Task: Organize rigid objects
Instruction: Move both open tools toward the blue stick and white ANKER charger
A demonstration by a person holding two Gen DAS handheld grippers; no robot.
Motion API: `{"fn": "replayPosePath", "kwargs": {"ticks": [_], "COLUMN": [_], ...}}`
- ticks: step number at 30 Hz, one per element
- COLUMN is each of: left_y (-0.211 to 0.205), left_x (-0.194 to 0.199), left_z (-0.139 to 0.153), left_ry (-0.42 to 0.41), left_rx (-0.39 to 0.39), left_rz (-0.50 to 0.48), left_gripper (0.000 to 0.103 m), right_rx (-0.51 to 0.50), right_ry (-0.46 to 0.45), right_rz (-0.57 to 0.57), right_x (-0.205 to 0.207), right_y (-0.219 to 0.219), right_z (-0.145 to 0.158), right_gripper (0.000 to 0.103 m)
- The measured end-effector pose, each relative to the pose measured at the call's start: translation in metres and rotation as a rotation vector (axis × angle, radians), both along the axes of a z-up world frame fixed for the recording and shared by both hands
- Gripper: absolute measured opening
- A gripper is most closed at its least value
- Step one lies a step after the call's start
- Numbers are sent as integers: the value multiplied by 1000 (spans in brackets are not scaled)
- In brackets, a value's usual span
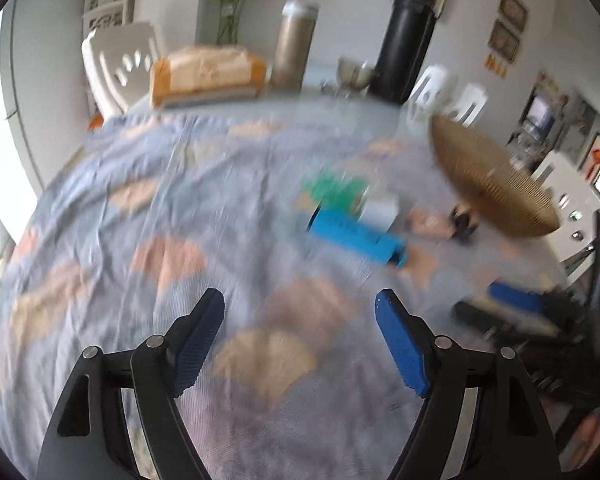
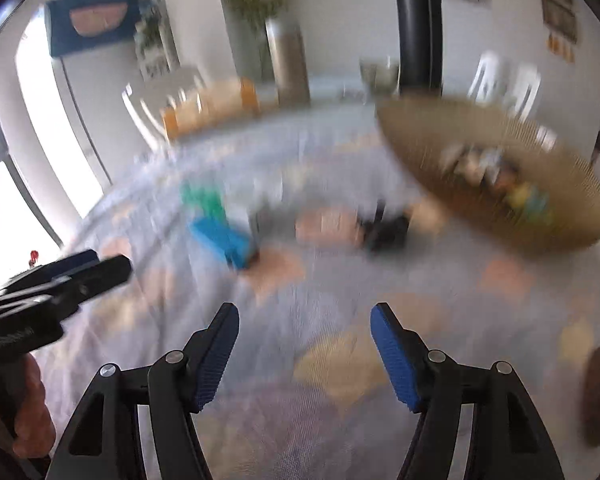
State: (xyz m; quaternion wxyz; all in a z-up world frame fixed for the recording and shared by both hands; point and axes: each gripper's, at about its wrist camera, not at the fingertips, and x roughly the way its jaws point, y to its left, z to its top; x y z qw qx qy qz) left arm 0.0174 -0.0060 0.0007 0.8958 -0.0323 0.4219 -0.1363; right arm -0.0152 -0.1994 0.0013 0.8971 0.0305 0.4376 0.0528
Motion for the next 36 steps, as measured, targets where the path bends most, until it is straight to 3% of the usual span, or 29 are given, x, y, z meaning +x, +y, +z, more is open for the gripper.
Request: {"fn": "replayPosePath", "kwargs": {"ticks": [2,4,12,14,16,19,21,24,29,33,36], "left_y": [-4,-8,-11,-15,-20,-38,-51,-72,-92,-75,-53], "left_x": [-5,-8,-6,-2,7,27,39,54,63,58,58], "left_z": [1,2,0,0,0,0,-1,-3,-13,-10,-8], "left_ry": [-19,-34,-18,8,69,152,153,127,55,63,77], "left_rx": [-3,42,57,53,-16,-48,-54,8,175,152,123], "left_rz": [-18,-16,-25,-48,-63,-81,-72,-68,-36,-53,-45], "left_gripper": [77,77,77,77,77,77,77,77,76,70,70], "right_rx": [11,17,7,29,62,100,116,128,166,157,95], "right_ry": [-39,-28,-19,-15,-16,-16,-13,-17,-19,-3,51], "right_rz": [-11,-23,-59,-77,-91,-111,-122,-148,-157,-103,18], "right_x": [-3,-2,0,1,1,1,0,-1,-1,2,11], "right_y": [-4,-7,-10,-16,-23,-30,-34,-40,-46,-38,-15], "right_z": [3,1,2,2,3,4,4,4,4,4,4], "right_gripper": [67,75,75,76,76,76,76,76,76,76,76]}}
